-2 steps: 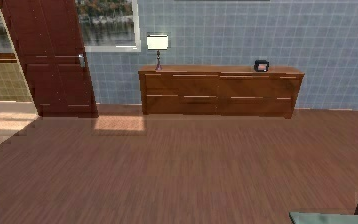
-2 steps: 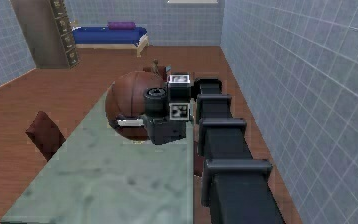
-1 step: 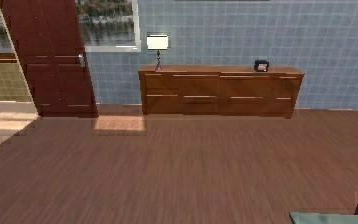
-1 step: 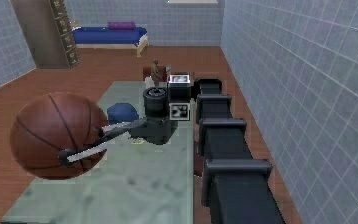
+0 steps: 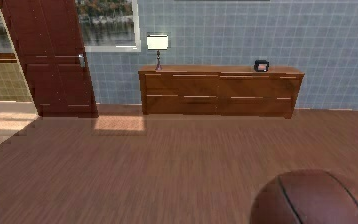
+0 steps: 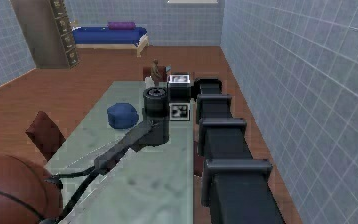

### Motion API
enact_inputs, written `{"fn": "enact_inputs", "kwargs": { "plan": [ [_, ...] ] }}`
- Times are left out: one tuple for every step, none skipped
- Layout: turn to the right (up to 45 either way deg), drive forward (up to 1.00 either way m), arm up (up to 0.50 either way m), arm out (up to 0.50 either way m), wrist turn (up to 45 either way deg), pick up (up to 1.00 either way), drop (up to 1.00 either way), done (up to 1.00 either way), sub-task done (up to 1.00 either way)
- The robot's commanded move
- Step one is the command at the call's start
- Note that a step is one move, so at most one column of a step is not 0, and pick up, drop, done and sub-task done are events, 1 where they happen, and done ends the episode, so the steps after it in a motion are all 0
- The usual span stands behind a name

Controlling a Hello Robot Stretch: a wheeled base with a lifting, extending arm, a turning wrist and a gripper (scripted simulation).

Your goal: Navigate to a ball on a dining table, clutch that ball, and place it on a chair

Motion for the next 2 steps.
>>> {"fn": "enact_inputs", "kwargs": {
  "plan": [
    [0.0, 0.00, 0.00, 0.00, -15.0, 0.00, 0.00, 0.00, 0.00],
    [0.0, 0.00, 0.00, -0.18, 0.0, 0.00, 0.00, 0.00, 0.00]
  ]
}}
